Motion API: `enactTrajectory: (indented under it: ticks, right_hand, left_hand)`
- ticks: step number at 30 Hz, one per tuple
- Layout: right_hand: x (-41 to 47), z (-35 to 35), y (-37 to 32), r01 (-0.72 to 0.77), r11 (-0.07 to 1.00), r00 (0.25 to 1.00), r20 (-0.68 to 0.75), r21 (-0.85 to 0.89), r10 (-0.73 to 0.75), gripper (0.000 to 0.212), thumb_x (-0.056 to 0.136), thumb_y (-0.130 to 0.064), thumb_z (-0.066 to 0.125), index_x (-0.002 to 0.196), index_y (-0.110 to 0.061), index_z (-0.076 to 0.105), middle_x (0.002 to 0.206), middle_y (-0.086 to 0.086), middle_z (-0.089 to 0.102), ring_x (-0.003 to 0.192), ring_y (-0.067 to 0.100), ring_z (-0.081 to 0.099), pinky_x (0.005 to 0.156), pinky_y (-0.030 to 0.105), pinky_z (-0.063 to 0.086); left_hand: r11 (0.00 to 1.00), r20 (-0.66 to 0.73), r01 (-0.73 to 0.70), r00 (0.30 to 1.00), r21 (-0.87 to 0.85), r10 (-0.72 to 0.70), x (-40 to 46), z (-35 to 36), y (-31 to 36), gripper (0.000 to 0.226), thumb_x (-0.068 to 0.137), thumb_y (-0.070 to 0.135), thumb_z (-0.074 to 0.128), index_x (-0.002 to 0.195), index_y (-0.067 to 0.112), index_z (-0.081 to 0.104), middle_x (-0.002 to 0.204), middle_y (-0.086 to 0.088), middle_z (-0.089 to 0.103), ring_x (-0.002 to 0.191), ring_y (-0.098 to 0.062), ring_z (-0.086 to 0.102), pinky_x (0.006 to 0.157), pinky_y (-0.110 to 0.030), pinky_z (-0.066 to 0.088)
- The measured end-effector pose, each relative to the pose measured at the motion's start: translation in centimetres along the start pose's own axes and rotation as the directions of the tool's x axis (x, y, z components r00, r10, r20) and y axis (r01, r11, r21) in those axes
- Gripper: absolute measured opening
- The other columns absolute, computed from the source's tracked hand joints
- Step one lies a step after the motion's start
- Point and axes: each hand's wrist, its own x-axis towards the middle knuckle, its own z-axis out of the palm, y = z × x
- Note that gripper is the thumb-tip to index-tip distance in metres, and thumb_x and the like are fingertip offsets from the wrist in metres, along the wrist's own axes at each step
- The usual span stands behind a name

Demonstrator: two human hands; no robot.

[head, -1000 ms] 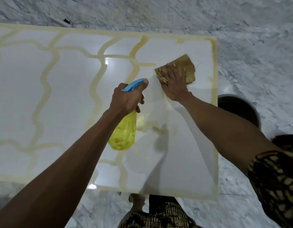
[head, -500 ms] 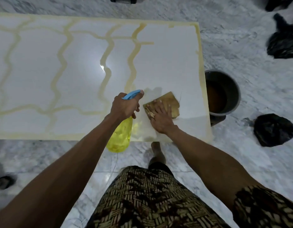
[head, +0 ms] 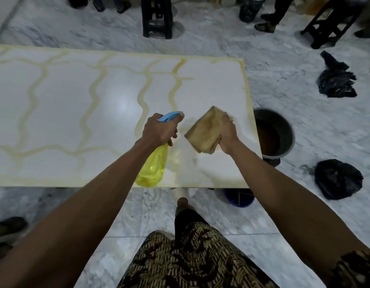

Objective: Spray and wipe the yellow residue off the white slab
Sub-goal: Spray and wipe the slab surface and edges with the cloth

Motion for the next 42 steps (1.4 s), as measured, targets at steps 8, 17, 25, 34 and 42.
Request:
enactTrajectory:
  ticks: [8, 17, 25, 34, 42]
  right_hand:
    - [10.3, 4.3, -5.9, 0.072, 0.921, 0.990, -0.086, -0.382, -0.113, 0.064, 0.101, -0.057, 0.036, 0.139, -0.007, 0.050, 0.125, 0.000, 0.057, 0.113, 0.021, 0.056, 0.102, 0.037, 0.045]
    - [30.8, 13.8, -15.3, 0.394, 0.338, 0.819, 0.160, -0.855, -0.551, 0.052, 0.100, -0.026, 0.041, 0.152, -0.023, 0.032, 0.137, 0.014, 0.057, 0.122, 0.035, 0.056, 0.102, 0.046, 0.045]
    - [38.1, 19.8, -5.9, 0.254, -0.023, 0.916, 0.248, -0.967, -0.316, 0.055, 0.102, -0.056, 0.015, 0.155, -0.046, 0.007, 0.168, 0.006, -0.008, 0.153, 0.032, -0.014, 0.118, 0.060, -0.014]
    - [32.0, 18.0, -2.7, 0.315, -0.091, 0.900, 0.328, -0.945, -0.288, 0.055, 0.103, -0.056, 0.020, 0.156, -0.042, 0.013, 0.168, 0.006, 0.001, 0.153, 0.031, -0.010, 0.118, 0.062, -0.012]
    - [19.6, 15.7, 4.5, 0.298, -0.048, 0.933, 0.302, -0.953, -0.194, 0.056, 0.104, -0.055, 0.015, 0.157, -0.042, 0.002, 0.167, 0.002, -0.013, 0.152, 0.029, -0.020, 0.117, 0.060, -0.017]
  left_hand:
    - [0.997, 0.018, 0.006, 1.000, -0.077, -0.005, 8.2, -1.0, 4.0, 0.068, 0.084, 0.067, 0.070, 0.090, 0.000, 0.074, 0.070, -0.006, 0.076, 0.073, -0.037, 0.079, 0.071, -0.054, 0.067]
    - [1.000, -0.062, 0.008, 0.998, -0.018, -0.009, 21.6, -4.2, 6.7, 0.064, 0.093, 0.067, 0.066, 0.091, 0.004, 0.076, 0.075, -0.004, 0.079, 0.052, -0.022, 0.071, 0.061, -0.035, 0.063]
    - [0.998, -0.109, 0.040, 0.993, -0.054, -0.046, 27.2, -6.7, 4.3, 0.064, 0.093, 0.063, 0.068, 0.077, 0.001, 0.075, 0.074, -0.011, 0.077, 0.070, -0.038, 0.076, 0.069, -0.051, 0.066]
    - [0.996, -0.077, 0.079, 0.994, 0.037, -0.076, 24.1, -7.5, 2.0, 0.065, 0.096, 0.064, 0.064, 0.077, 0.003, 0.076, 0.073, -0.007, 0.078, 0.059, -0.032, 0.075, 0.076, -0.050, 0.066]
    - [0.997, -0.004, 0.067, 0.998, 0.035, -0.067, 16.6, -7.4, -0.8, 0.065, 0.095, 0.064, 0.066, 0.077, 0.002, 0.076, 0.072, -0.008, 0.078, 0.064, -0.038, 0.076, 0.070, -0.049, 0.067]
